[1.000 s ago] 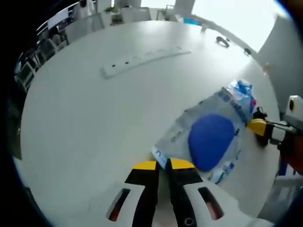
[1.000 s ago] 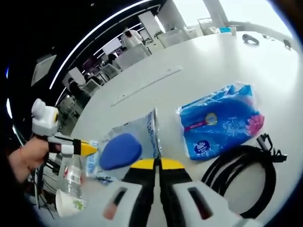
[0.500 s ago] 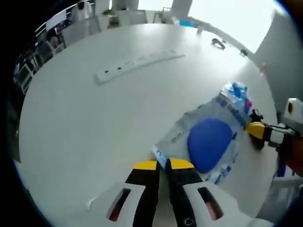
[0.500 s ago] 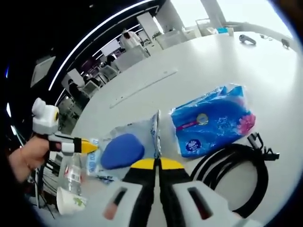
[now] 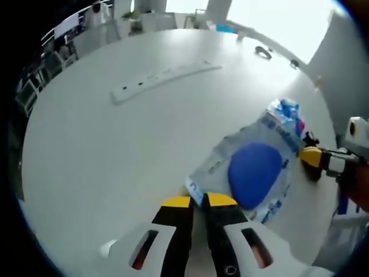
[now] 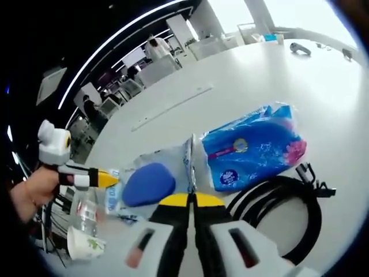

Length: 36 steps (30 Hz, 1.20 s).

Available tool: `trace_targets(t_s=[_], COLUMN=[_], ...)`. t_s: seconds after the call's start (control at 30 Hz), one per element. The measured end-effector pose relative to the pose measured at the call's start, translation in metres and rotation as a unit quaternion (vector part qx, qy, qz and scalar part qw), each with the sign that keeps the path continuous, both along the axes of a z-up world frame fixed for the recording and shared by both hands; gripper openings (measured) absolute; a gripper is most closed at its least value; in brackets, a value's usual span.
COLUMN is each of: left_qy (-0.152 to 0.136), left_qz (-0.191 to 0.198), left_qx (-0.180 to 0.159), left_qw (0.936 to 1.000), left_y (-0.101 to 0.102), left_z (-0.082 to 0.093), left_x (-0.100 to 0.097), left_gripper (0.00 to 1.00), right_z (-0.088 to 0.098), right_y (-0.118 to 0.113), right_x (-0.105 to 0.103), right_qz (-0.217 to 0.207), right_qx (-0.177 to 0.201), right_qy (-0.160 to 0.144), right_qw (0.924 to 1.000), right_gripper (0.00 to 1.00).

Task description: Arrange the tabletop items into an orderly group along one side of the table until the central work area is clear of visible clutter.

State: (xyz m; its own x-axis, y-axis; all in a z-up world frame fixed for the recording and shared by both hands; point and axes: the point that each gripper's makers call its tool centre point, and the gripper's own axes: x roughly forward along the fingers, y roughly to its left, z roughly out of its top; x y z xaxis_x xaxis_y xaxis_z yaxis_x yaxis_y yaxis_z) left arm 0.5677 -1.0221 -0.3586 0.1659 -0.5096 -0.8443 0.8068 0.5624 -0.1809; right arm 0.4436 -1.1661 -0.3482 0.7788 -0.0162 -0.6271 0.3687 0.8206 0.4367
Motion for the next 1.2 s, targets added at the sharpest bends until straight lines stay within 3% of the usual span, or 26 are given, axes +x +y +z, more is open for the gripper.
trace_targets(t_s=[1.2], left_qy=[-0.017], left_qz=[0.001], left_qx=[0.001], left_qw=[0.9998], left_y=[0.0062], left_z=[0.0022], left_x=[0.0003], left_gripper=[0.23], right_z=[0.007], right_y=[0.0004], right_x=[-0.0005], right_qz=[0.001], right_qx=[-0.001], right_qy=[0.003], right_qw=[1.0], right_gripper=[0.15])
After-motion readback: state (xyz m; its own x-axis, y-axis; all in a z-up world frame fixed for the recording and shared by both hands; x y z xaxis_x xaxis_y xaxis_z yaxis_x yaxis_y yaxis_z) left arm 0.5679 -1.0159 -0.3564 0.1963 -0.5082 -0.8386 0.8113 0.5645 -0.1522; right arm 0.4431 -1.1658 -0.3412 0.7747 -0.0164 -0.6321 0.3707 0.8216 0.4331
